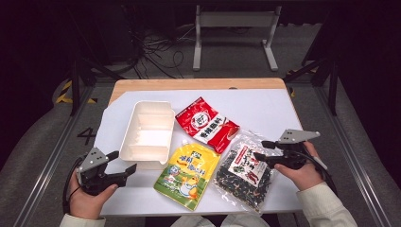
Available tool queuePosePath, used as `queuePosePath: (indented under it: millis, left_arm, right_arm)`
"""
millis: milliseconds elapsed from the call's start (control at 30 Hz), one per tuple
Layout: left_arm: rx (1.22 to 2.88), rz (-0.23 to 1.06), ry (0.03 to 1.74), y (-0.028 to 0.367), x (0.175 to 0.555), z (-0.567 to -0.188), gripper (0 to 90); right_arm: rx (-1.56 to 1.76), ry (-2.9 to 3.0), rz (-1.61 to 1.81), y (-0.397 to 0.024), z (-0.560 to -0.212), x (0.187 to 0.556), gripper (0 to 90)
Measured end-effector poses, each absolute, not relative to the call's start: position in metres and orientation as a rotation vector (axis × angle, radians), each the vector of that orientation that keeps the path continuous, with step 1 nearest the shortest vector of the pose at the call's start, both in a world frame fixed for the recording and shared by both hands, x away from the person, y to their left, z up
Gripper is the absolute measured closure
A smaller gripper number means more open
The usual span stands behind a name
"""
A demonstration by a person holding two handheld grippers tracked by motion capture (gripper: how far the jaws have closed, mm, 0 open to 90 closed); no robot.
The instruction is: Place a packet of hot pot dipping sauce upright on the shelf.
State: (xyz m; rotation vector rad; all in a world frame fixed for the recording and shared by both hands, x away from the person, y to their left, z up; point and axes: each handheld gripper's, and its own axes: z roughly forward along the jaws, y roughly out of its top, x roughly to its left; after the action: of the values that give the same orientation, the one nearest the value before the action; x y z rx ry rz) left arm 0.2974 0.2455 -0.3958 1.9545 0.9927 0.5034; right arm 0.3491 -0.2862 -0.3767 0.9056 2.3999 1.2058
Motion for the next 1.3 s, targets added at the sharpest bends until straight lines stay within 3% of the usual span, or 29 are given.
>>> queuePosePath:
  millis: [367,433,633,733,867,1300]
  left_arm:
    - [1.892,0.502,0.963,0.251,0.298,-0.402,27.0]
    - [1.91,0.472,0.968,0.253,0.298,-0.402,37.6]
    - [1.874,0.518,0.962,0.262,0.289,-0.403,40.5]
    - [1.848,0.537,0.956,0.264,0.286,-0.404,38.7]
    - [1.848,0.522,0.973,0.263,0.283,-0.405,29.3]
    - [1.865,0.538,1.018,0.267,0.271,-0.412,24.2]
  right_arm:
    - [0.869,2.463,1.172,-0.246,-0.363,0.377,43.7]
    - [0.874,2.472,1.168,-0.242,-0.362,0.382,43.6]
    - [0.891,2.486,1.154,-0.229,-0.36,0.404,43.1]
    - [0.903,2.489,1.155,-0.224,-0.36,0.415,42.9]
    - [0.923,2.495,1.131,-0.218,-0.361,0.432,41.7]
    - [1.066,2.525,1.029,-0.209,-0.381,0.487,37.3]
